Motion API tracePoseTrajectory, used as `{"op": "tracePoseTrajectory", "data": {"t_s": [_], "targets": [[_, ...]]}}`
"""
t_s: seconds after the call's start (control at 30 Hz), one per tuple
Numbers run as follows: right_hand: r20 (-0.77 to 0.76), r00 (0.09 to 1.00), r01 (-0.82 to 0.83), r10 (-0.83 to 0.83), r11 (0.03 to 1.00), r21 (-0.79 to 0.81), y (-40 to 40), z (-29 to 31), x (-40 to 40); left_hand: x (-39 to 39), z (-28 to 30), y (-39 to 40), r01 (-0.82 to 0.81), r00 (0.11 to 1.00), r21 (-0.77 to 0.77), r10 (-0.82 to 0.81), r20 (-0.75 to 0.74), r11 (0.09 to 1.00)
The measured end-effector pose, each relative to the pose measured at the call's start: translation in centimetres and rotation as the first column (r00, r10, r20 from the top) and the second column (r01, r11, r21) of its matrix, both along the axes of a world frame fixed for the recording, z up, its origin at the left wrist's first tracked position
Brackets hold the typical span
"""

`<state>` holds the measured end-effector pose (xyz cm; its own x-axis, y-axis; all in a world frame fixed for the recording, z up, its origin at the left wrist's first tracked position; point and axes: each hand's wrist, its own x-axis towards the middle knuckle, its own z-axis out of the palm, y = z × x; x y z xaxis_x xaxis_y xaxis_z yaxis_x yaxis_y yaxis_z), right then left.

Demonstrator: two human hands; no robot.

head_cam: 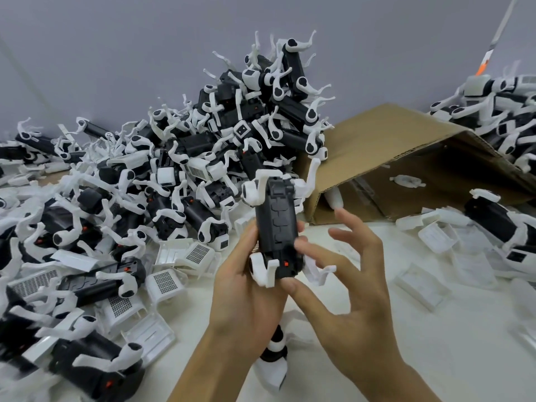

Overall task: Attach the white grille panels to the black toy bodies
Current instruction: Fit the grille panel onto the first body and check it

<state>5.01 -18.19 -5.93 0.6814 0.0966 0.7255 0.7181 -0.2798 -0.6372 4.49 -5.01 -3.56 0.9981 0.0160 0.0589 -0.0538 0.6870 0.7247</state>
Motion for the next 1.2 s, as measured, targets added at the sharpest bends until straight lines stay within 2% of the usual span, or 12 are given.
{"op": "tracePoseTrajectory", "data": {"t_s": [0.07, 0.17, 0.27, 0.5, 0.7, 0.8, 0.87, 0.93, 1.03, 1.1, 1.2], "targets": [[0.028, 0.999, -0.039, 0.039, 0.999, 0.023, 0.0, -0.1, -0.1, -0.1, 0.2, -0.2, 0.005, 1.0, 0.019, -0.004, -0.017, 1.0], [-0.066, 0.993, -0.091, 0.094, 0.994, 0.055, -0.1, 0.0, -0.2, -0.1, 0.3, -0.1, -0.003, 0.998, -0.003, 0.003, -0.059, 1.0], [-0.119, 0.989, -0.08, 0.087, 0.995, 0.057, -0.1, 0.0, -0.2, -0.2, 0.4, 0.0, 0.004, 0.998, -0.012, -0.004, -0.065, 1.0], [-0.103, 0.992, -0.073, 0.075, 0.997, 0.027, -0.1, 0.2, -0.2, -0.1, 0.2, -0.2, 0.03, 0.997, -0.06, -0.034, -0.066, 0.998], [-0.129, 0.99, -0.062, 0.065, 0.998, 0.027, 0.1, -0.1, -0.4, 0.0, -0.3, 0.0, 0.045, 0.996, -0.024, -0.047, -0.079, 0.999], [-0.148, 0.986, -0.065, 0.075, 0.995, 0.072, 0.0, -0.1, -0.3, 0.1, 0.1, 0.3, -0.079, 0.995, -0.002, 0.079, -0.063, 0.997], [-0.167, 0.985, -0.016, 0.036, 0.993, 0.115, -0.3, -0.1, 0.1, 0.2, 0.5, 0.7, -0.192, 0.98, 0.066, 0.194, -0.032, 0.979], [-0.125, 0.992, 0.007, 0.007, 0.993, 0.114, -0.5, 0.0, 0.3, 0.3, 0.6, 1.1, -0.264, 0.964, 0.123, 0.265, 0.004, 0.957], [-0.037, 0.994, -0.101, 0.104, 0.992, 0.069, -0.5, -0.3, 0.3, 0.1, 0.9, 0.9, -0.312, 0.949, 0.139, 0.316, -0.007, 0.94], [-0.062, 0.989, -0.134, 0.138, 0.989, 0.059, -0.5, -0.4, 0.4, 0.0, 0.8, 1.0, -0.284, 0.957, 0.116, 0.288, -0.022, 0.952], [-0.064, 0.998, -0.028, 0.027, 0.999, -0.023, -0.8, -0.2, 1.1, 0.0, 1.0, 1.3, -0.173, 0.984, 0.109, 0.175, -0.015, 0.979]]}}
